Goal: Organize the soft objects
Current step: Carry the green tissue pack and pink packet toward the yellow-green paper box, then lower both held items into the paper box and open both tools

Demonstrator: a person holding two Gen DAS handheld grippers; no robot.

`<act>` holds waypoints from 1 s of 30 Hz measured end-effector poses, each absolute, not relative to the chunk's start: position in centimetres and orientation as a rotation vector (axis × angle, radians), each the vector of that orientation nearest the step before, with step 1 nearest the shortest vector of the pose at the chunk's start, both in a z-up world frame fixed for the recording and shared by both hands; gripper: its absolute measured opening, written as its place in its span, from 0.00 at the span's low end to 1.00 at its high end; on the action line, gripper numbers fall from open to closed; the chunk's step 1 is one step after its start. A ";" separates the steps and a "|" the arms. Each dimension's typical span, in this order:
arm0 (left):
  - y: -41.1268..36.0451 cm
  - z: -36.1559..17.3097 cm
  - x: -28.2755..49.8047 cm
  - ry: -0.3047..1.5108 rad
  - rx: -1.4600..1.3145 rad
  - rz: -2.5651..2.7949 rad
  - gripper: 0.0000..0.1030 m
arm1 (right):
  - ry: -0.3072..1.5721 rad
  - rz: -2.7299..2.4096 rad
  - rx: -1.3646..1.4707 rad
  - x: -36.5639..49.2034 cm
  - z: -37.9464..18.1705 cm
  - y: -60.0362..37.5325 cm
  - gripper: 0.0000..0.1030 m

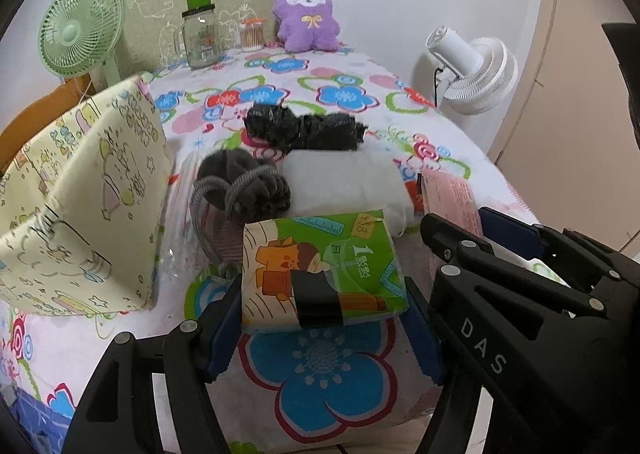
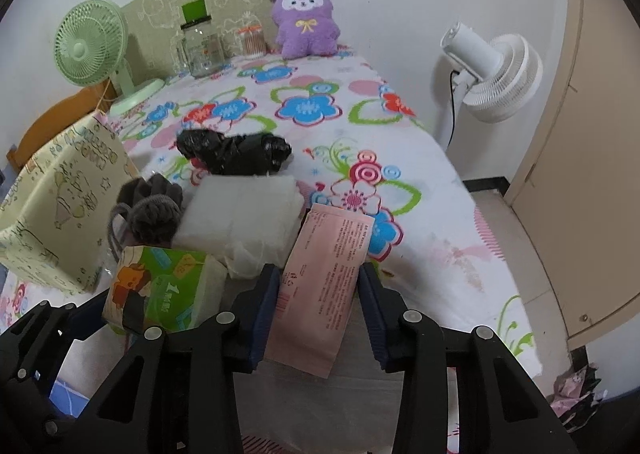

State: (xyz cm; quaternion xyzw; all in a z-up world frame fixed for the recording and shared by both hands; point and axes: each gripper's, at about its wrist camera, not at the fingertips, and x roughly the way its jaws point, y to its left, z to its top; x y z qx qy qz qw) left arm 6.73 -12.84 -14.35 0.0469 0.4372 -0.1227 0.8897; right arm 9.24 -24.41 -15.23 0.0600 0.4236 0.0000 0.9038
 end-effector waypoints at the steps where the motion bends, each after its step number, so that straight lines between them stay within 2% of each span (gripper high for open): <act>1: -12.8 -14.0 6.6 0.898 0.097 -0.256 0.72 | 0.868 0.002 0.123 9.1 -14.8 -24.4 0.42; 30: -8.6 -5.9 6.5 0.741 0.082 -0.217 0.72 | 0.718 0.078 0.074 8.6 -5.5 -19.3 0.42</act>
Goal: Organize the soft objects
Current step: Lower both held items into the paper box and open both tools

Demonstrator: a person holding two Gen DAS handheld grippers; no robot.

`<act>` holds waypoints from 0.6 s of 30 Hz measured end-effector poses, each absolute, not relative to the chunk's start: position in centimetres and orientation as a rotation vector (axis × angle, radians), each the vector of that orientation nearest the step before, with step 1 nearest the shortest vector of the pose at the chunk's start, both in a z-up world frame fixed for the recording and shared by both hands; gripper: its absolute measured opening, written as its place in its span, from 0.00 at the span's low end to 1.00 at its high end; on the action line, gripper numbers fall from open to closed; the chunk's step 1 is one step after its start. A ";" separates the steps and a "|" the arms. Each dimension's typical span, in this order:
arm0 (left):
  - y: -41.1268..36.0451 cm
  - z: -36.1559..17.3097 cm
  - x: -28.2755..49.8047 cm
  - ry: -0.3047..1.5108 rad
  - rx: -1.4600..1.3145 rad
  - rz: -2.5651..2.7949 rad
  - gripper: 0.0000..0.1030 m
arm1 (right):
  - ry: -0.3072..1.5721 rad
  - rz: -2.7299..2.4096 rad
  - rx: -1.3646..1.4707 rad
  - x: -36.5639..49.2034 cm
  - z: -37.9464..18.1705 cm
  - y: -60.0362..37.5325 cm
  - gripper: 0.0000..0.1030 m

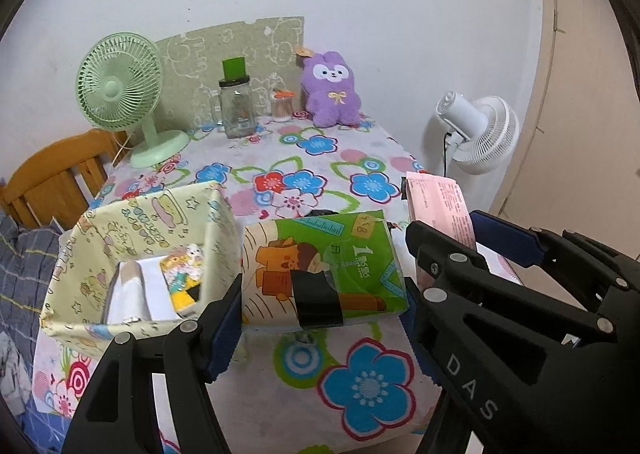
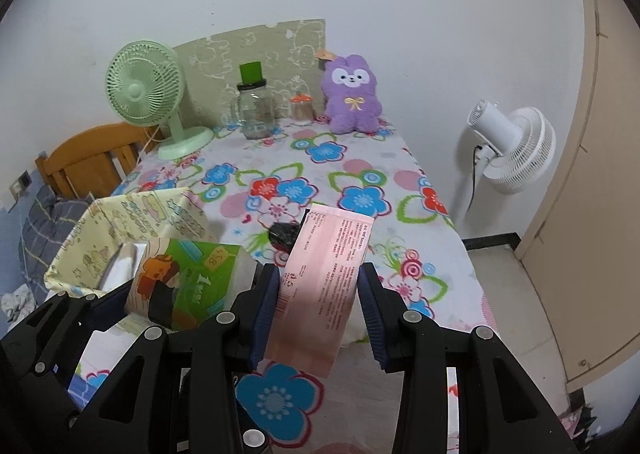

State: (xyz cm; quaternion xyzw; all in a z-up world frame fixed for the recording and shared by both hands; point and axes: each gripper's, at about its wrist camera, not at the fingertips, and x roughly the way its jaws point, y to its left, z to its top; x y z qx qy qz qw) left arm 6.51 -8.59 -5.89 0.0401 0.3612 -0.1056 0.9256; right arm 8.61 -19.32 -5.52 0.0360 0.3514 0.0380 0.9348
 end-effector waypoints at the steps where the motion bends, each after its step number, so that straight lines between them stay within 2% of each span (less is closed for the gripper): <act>1: -8.3 -5.8 6.6 0.740 0.079 -0.216 0.72 | 0.717 0.079 0.070 8.7 -5.3 -19.0 0.42; 18: -2.6 -4.2 8.5 0.719 0.043 -0.130 0.72 | 0.679 0.153 0.037 10.5 -3.0 -13.5 0.42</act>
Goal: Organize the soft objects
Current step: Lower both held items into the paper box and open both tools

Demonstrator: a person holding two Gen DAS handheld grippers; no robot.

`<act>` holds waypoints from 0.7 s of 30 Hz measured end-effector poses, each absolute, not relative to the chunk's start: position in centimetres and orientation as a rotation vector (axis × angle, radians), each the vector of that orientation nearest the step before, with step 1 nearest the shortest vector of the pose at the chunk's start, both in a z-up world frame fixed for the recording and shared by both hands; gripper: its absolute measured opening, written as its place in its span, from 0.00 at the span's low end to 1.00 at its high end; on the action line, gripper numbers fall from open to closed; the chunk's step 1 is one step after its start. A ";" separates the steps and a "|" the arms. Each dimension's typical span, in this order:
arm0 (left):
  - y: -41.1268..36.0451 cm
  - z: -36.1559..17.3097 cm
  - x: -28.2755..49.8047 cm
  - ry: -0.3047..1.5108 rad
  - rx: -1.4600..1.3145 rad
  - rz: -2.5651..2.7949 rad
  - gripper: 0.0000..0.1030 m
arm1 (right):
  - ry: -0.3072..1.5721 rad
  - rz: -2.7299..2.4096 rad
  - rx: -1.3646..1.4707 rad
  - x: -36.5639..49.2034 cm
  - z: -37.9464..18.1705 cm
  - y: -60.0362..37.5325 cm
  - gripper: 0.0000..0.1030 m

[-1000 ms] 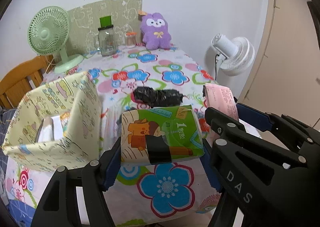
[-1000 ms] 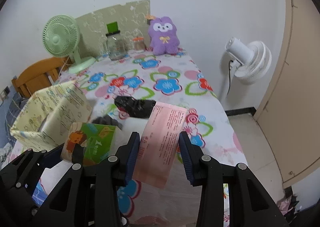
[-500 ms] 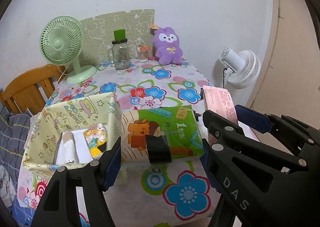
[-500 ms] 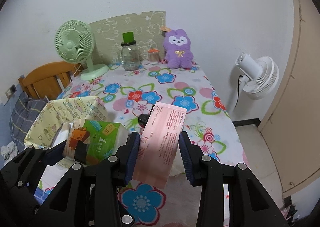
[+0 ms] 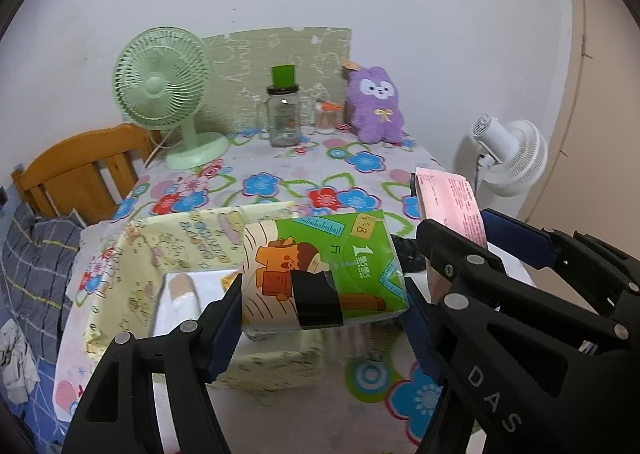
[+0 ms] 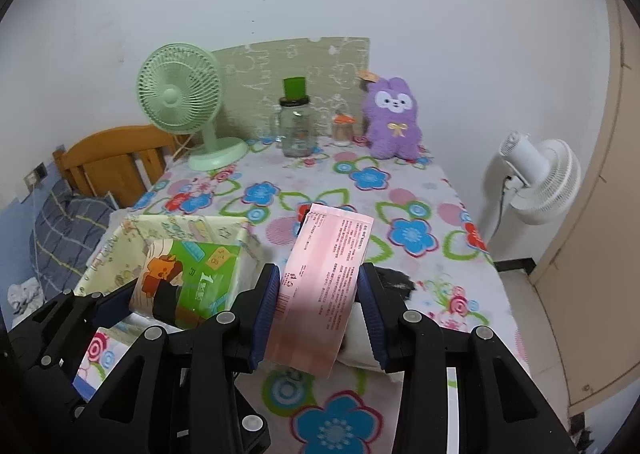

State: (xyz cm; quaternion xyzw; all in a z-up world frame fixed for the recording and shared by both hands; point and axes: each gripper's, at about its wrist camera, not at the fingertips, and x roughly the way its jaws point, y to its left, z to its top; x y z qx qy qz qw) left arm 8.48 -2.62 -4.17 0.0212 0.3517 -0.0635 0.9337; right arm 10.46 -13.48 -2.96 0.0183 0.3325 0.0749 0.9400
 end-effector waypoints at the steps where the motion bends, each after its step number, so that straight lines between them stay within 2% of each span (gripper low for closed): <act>1: -2.2 -4.1 8.6 0.716 0.042 -0.121 0.72 | 0.679 0.160 0.036 10.7 -2.9 -13.2 0.42; 21: 3.7 -5.0 11.0 0.729 0.040 -0.041 0.72 | 0.699 0.266 0.011 13.4 -3.5 -6.8 0.42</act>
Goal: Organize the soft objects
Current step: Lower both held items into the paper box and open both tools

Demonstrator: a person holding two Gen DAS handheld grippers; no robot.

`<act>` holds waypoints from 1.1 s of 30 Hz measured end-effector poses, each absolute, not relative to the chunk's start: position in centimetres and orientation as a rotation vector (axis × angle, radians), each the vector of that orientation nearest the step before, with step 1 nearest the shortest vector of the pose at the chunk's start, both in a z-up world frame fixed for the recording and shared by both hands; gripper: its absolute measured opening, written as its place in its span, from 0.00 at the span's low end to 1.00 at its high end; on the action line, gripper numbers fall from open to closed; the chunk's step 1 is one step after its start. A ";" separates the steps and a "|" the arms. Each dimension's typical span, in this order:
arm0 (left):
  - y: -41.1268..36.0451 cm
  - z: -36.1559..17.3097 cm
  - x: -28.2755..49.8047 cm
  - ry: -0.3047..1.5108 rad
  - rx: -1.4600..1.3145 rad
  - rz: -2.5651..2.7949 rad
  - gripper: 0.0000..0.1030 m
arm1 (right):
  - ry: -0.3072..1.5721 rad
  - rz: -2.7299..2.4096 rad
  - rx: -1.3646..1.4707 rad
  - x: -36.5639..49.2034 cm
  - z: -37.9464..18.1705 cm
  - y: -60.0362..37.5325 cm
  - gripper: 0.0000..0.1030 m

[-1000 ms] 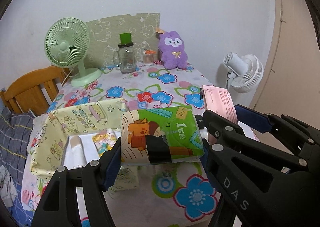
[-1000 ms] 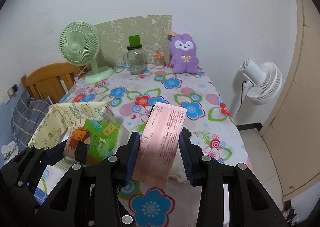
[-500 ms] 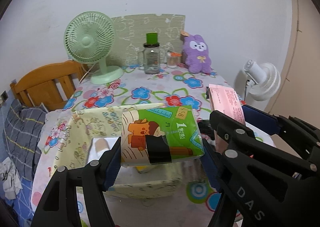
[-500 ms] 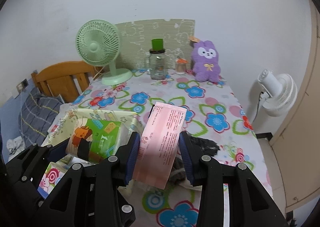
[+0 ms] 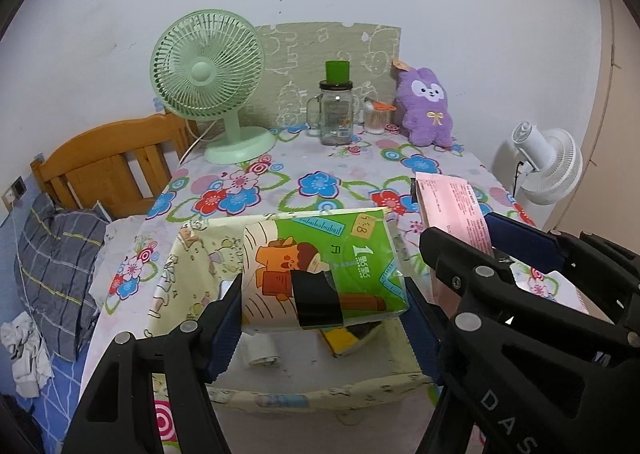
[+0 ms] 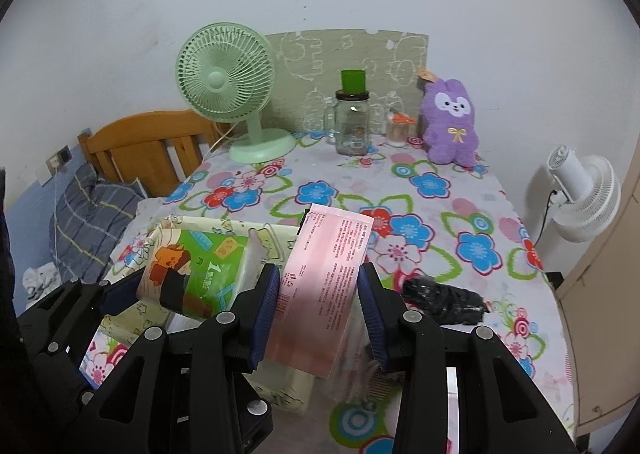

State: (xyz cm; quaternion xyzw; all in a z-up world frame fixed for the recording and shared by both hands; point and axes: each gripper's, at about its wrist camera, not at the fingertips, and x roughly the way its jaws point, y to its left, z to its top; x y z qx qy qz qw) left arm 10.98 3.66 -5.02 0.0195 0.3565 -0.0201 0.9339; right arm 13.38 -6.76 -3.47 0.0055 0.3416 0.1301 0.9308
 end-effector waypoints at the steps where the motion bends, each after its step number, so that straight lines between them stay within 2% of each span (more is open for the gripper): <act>1: 3.9 -5.2 11.1 0.732 0.038 -0.037 0.72 | 0.703 0.270 0.009 13.5 -3.6 -6.5 0.42; 19: 7.8 -8.5 12.8 0.802 0.015 0.019 0.75 | 0.783 0.338 -0.021 16.3 -6.8 -2.0 0.42; 21: 8.1 -8.8 13.0 0.813 0.017 0.024 0.78 | 0.795 0.348 -0.020 16.5 -7.3 -1.6 0.42; 23: 8.4 -9.0 13.1 0.822 0.014 0.027 0.88 | 0.804 0.363 -0.019 16.7 -7.6 -1.3 0.42; 24: 8.4 -9.1 13.1 0.826 0.012 0.027 0.89 | 0.806 0.372 -0.019 16.8 -7.7 -1.2 0.42; 29: 8.8 -9.2 13.0 0.832 0.004 0.024 0.91 | 0.809 0.406 -0.019 17.0 -7.8 -0.6 0.43; 31: 8.8 -9.2 13.0 0.834 0.002 0.019 0.91 | 0.812 0.407 -0.025 17.1 -7.9 -0.6 0.47; 33: 8.7 -9.1 13.1 0.836 0.000 0.014 0.91 | 0.811 0.402 -0.027 17.0 -7.8 -0.6 0.58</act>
